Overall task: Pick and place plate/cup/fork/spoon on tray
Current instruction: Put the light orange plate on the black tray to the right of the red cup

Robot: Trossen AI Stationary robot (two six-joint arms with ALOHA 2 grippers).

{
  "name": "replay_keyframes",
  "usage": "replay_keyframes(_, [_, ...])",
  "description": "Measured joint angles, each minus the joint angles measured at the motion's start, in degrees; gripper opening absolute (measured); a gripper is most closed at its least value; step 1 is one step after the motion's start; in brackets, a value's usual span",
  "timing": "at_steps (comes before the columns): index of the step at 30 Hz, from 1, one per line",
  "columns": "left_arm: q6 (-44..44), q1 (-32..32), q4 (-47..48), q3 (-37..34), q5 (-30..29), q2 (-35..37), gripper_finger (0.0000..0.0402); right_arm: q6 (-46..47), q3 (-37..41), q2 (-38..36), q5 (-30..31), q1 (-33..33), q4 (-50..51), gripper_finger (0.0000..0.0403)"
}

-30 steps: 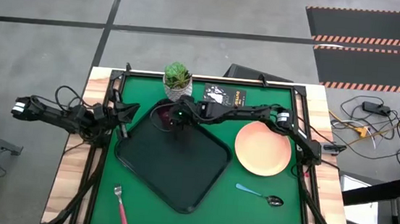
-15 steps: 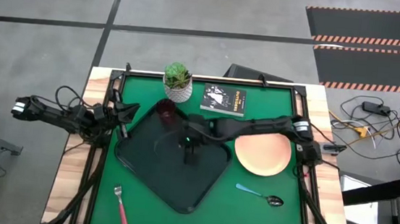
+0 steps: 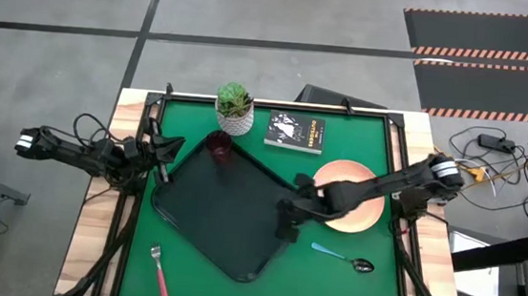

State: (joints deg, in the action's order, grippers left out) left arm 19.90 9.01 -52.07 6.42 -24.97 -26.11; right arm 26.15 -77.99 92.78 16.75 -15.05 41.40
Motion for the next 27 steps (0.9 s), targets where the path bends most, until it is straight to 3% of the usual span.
replay_keyframes(10, [0.0, 0.0, -0.2, 0.1, 0.0, 0.0, 0.0, 15.0, 16.9, -10.6, 10.8, -2.1, -1.4, 0.0009])
replay_keyframes(27, [0.0, 0.0, 0.0, 0.0, -0.1, 0.0, 0.0, 14.7, 38.3, -12.6, 26.2, -2.2, -36.5, 0.0009])
